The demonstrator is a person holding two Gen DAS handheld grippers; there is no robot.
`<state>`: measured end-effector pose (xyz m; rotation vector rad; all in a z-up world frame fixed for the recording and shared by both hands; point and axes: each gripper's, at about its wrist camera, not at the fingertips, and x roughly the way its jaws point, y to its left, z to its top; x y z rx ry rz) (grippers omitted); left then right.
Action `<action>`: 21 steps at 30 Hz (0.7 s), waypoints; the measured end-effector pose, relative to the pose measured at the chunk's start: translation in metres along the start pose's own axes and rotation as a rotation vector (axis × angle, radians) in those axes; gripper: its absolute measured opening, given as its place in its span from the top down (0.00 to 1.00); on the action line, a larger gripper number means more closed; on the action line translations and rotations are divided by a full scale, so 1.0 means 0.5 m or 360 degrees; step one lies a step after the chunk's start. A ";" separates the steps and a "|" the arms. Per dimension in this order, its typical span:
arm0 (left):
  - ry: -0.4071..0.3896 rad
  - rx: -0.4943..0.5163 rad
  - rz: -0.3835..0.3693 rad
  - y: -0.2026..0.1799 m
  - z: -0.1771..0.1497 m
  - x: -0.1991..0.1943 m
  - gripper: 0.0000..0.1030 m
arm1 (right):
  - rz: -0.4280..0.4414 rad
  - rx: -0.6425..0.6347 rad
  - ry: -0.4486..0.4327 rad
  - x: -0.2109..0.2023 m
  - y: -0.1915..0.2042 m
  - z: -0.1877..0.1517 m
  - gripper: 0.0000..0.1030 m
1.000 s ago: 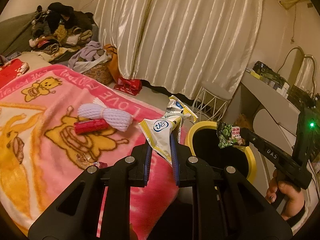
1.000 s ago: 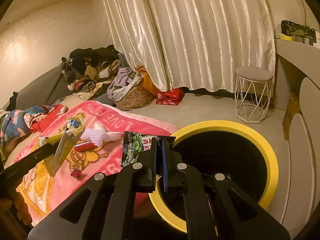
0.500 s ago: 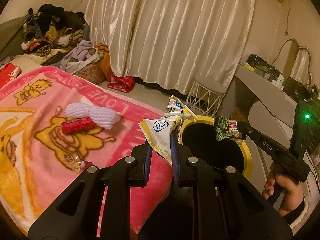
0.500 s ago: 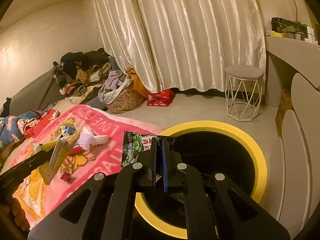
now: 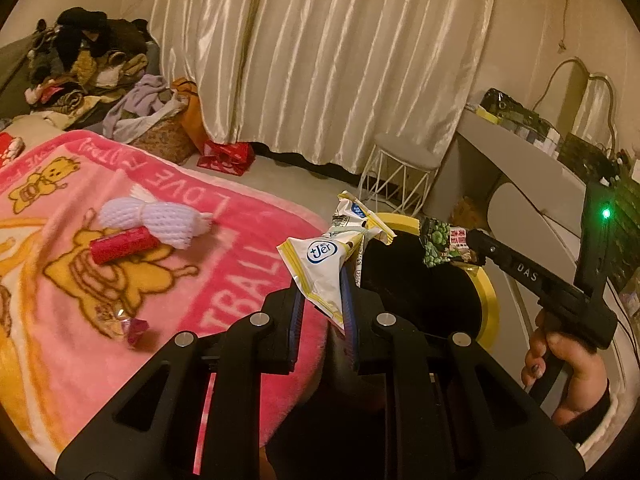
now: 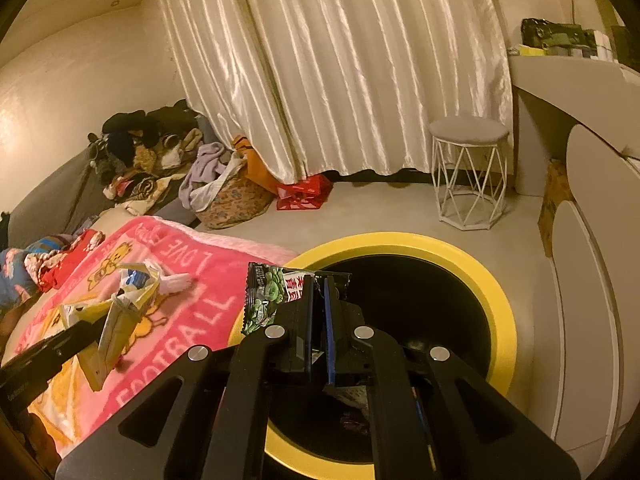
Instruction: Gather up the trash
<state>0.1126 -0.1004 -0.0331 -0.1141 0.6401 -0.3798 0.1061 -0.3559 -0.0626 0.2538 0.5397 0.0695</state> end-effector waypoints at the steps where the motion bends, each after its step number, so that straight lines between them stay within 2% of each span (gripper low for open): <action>1: 0.0008 0.0005 -0.0008 -0.003 -0.001 0.004 0.88 | -0.0009 0.0008 0.0003 0.002 -0.005 0.000 0.95; 12: 0.0090 0.0071 -0.0081 -0.050 -0.014 0.060 0.88 | -0.0127 0.0066 0.0040 0.021 -0.050 -0.010 0.95; 21: 0.0165 0.0086 -0.0095 -0.070 -0.022 0.108 0.88 | -0.0210 0.0087 0.0077 0.038 -0.084 -0.023 0.95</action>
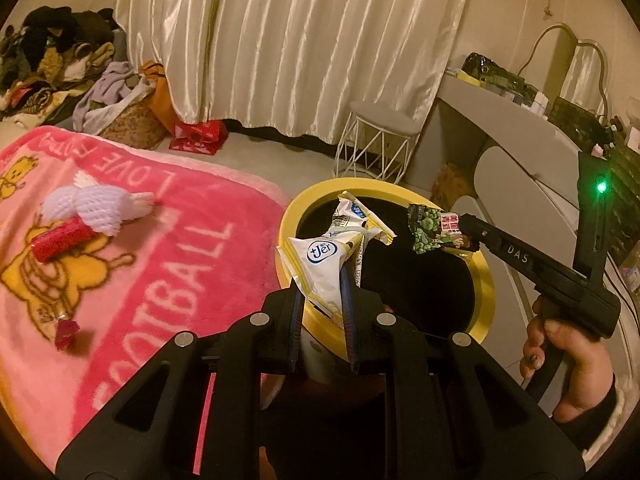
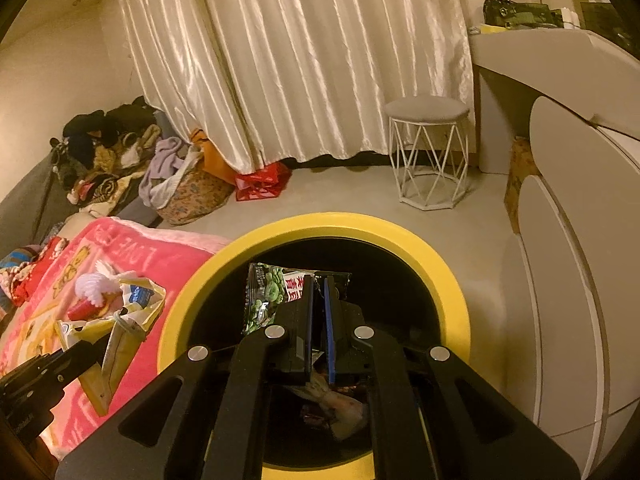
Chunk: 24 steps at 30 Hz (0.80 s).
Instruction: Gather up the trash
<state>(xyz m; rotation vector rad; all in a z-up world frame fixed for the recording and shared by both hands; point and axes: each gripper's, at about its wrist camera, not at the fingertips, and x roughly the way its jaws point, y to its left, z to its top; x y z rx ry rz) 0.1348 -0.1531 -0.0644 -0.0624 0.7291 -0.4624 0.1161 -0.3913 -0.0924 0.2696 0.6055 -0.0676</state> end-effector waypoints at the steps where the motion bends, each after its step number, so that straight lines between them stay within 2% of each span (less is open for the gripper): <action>1: 0.0007 -0.0002 -0.0001 0.000 0.000 0.005 0.88 | -0.0008 0.0004 0.0004 0.002 -0.003 -0.001 0.95; 19: 0.0083 -0.0028 -0.0041 -0.008 0.021 0.081 0.88 | -0.0022 0.0038 0.0030 0.017 -0.019 -0.006 0.91; 20: 0.0085 -0.0029 -0.0046 -0.009 0.023 0.083 0.87 | -0.0026 0.0040 0.0030 0.017 -0.018 -0.007 0.88; 21: 0.0083 -0.0030 -0.0046 -0.010 0.023 0.085 0.86 | -0.0026 0.0045 0.0032 0.018 -0.020 -0.008 0.78; 22: 0.0075 -0.0035 -0.0054 -0.009 0.023 0.086 0.78 | -0.0025 0.0056 0.0034 0.019 -0.022 -0.010 0.73; 23: 0.0071 -0.0040 -0.0059 -0.007 0.025 0.086 0.64 | -0.0018 0.0066 0.0036 0.021 -0.022 -0.010 0.67; 24: 0.0064 -0.0047 -0.0058 -0.005 0.025 0.085 0.56 | -0.0015 0.0073 0.0039 0.022 -0.023 -0.012 0.67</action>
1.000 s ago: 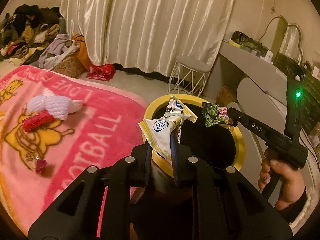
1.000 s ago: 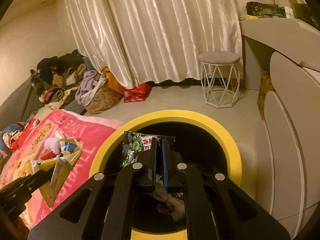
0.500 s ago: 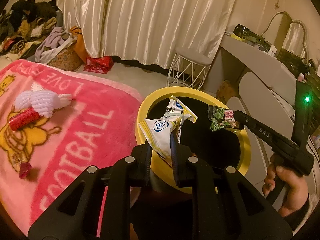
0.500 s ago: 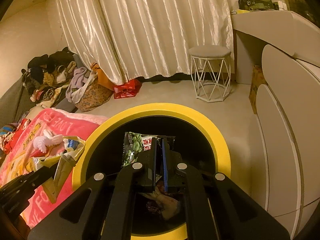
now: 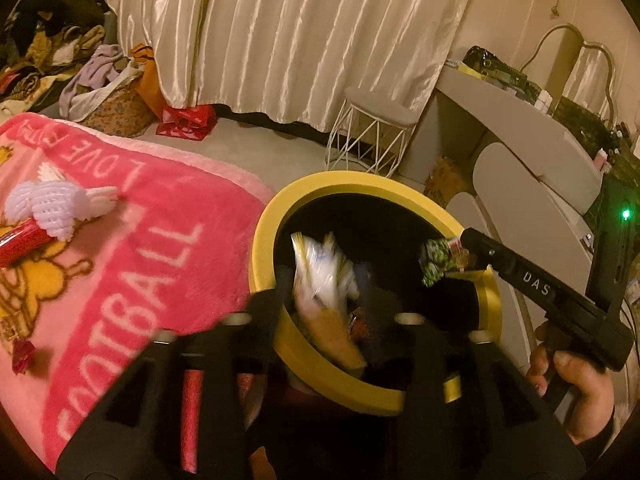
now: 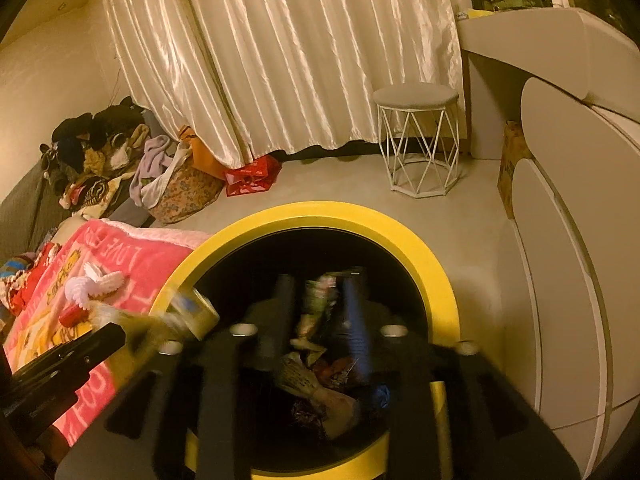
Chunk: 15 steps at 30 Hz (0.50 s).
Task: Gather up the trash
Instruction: 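Open both grippers over the bin to drop both wrappers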
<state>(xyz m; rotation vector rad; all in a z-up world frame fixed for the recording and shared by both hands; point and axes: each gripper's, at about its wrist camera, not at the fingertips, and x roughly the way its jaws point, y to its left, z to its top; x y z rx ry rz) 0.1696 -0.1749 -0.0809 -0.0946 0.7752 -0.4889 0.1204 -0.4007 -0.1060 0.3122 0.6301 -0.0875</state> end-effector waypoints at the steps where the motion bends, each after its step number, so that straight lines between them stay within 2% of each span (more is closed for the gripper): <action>1: -0.0012 -0.0009 -0.0008 0.002 0.001 -0.003 0.48 | -0.0001 0.0005 0.0002 0.001 0.000 -0.001 0.67; 3: -0.0039 -0.0029 -0.0006 0.008 0.002 -0.012 0.40 | 0.0000 0.0003 0.0001 0.002 0.001 -0.001 0.59; 4: -0.0059 -0.0034 0.0006 0.011 0.003 -0.017 0.28 | 0.0004 -0.0004 -0.0006 0.001 0.004 -0.003 0.56; 5: -0.0074 -0.0040 0.0011 0.015 0.003 -0.023 0.22 | 0.0008 -0.0008 -0.0008 0.001 0.003 -0.002 0.53; 11: -0.0135 -0.0099 0.0033 0.041 0.008 -0.055 0.20 | 0.0033 -0.0059 -0.0011 -0.001 0.023 -0.001 0.47; 15: -0.0176 -0.0118 0.0060 0.056 0.011 -0.075 0.20 | 0.0048 -0.0108 -0.0006 -0.004 0.046 -0.005 0.46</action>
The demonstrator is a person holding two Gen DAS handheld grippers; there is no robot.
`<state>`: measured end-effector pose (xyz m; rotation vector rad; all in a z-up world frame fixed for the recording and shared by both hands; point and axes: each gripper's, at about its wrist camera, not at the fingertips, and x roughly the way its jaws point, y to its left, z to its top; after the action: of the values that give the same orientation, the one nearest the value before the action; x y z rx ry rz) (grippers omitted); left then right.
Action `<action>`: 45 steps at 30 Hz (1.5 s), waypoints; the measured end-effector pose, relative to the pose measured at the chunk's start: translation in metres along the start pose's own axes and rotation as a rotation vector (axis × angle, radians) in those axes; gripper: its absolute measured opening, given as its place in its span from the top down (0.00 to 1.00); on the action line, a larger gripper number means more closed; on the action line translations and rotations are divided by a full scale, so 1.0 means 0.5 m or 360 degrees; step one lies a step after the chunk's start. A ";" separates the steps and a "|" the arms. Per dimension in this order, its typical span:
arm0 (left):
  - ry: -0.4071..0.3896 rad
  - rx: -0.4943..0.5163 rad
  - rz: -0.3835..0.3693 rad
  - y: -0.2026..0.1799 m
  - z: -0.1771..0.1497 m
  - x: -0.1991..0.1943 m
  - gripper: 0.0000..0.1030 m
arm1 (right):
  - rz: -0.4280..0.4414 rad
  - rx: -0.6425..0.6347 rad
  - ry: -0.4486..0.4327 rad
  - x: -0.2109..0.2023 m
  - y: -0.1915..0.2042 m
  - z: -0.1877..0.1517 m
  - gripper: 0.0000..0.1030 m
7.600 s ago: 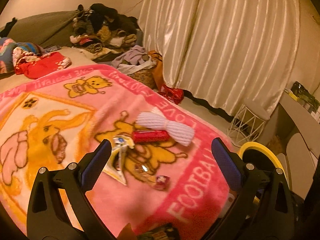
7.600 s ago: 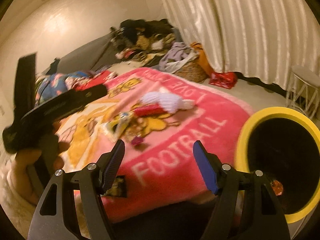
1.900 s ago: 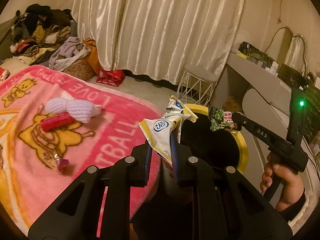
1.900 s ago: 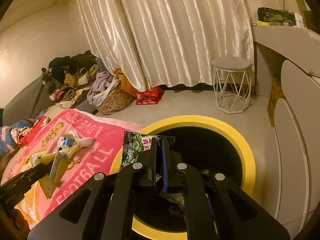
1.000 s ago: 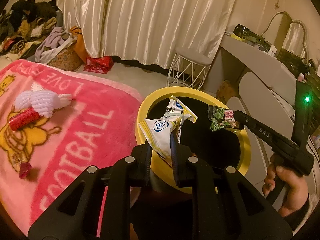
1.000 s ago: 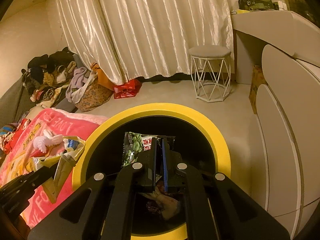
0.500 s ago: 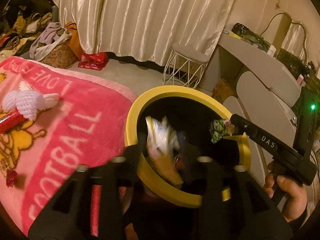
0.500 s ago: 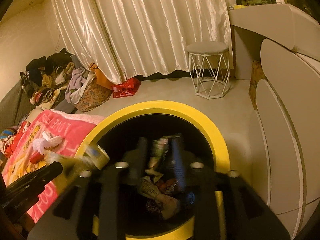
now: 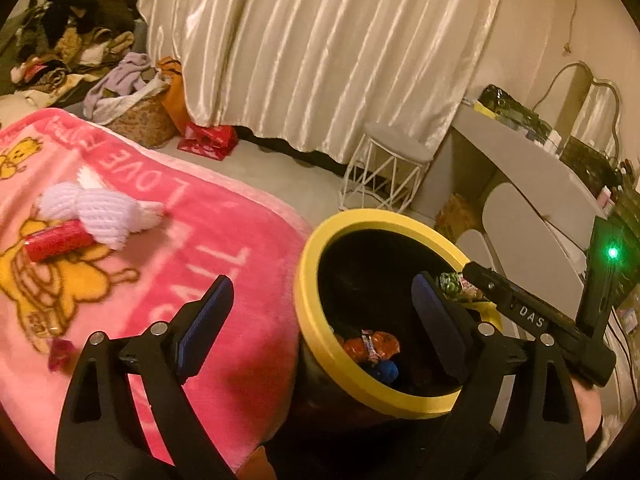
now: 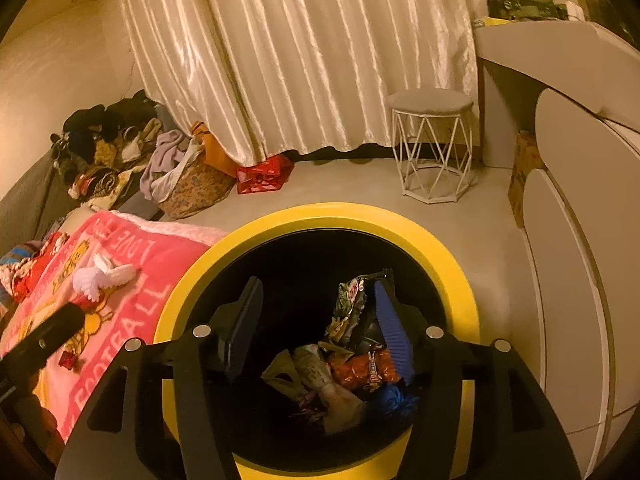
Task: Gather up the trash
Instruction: 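Open both grippers over the bin to drop both wrappers, then move both grippers back over the mesh sleeve and red tube on the blanket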
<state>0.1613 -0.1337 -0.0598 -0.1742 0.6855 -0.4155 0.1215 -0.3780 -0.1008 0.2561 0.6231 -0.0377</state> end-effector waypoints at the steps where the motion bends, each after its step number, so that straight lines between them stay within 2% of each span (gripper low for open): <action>1: -0.0010 -0.0012 0.0002 0.006 0.002 -0.006 0.20 | 0.0003 -0.0006 0.0000 0.000 0.004 0.000 0.46; 6: -0.0058 -0.0038 0.0034 0.032 0.008 -0.032 0.20 | 0.0058 -0.0016 0.0006 -0.003 0.021 0.002 0.45; 9: -0.0079 -0.0063 0.0051 0.049 0.009 -0.044 0.20 | 0.0107 -0.0012 0.0024 -0.003 0.033 0.000 0.39; 12: -0.0105 -0.0094 0.0070 0.069 0.010 -0.059 0.19 | 0.0141 -0.0026 0.0067 0.004 0.052 -0.001 0.39; 18: -0.0155 -0.0148 0.0124 0.112 0.015 -0.087 0.16 | 0.0264 -0.0015 0.0184 0.026 0.117 -0.018 0.33; 26: -0.0216 -0.0247 0.0211 0.187 0.017 -0.128 0.16 | 0.0335 -0.0197 0.0291 0.045 0.232 -0.050 0.32; 35: -0.0257 -0.0364 0.0321 0.278 0.013 -0.168 0.15 | 0.0440 -0.0348 0.0275 0.041 0.325 -0.044 0.32; 45: -0.0255 -0.0451 0.0446 0.382 0.013 -0.187 0.15 | 0.0575 -0.0490 0.0249 0.082 0.436 -0.016 0.32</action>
<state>0.1603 0.0789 -0.0560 -0.3702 0.5979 -0.0333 0.1745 -0.1633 -0.0818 0.0703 0.7202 0.4263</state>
